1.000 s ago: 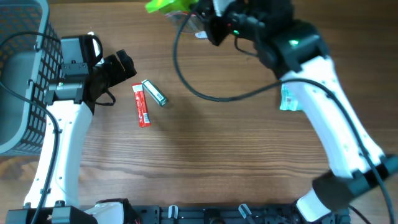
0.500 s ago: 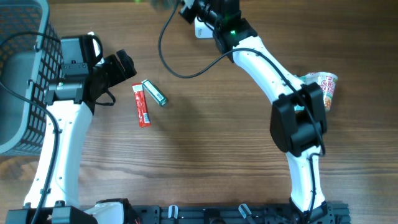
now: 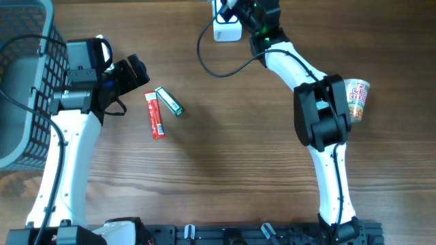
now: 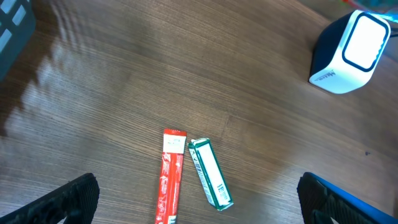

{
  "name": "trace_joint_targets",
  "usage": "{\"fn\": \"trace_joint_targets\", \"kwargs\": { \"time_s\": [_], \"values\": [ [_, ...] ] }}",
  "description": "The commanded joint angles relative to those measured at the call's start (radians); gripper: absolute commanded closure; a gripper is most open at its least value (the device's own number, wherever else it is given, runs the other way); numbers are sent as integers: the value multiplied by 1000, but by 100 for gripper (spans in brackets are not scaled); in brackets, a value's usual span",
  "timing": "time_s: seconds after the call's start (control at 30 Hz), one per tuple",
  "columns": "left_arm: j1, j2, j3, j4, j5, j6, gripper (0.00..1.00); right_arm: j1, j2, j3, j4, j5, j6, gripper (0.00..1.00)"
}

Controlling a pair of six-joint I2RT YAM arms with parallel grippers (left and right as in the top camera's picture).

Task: Scan the item barcode
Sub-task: 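Hold the green snack bag in front of the white scanner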

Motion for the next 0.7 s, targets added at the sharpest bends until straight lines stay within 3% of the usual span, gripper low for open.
{"fn": "trace_joint_targets", "kwargs": {
  "time_s": [0.0, 0.67],
  "values": [
    [4, 3, 3, 3, -6, 5, 0, -9, 21, 27, 68, -56, 113, 96],
    [4, 3, 3, 3, -6, 5, 0, -23, 106, 27, 111, -121, 216, 96]
  ]
}}
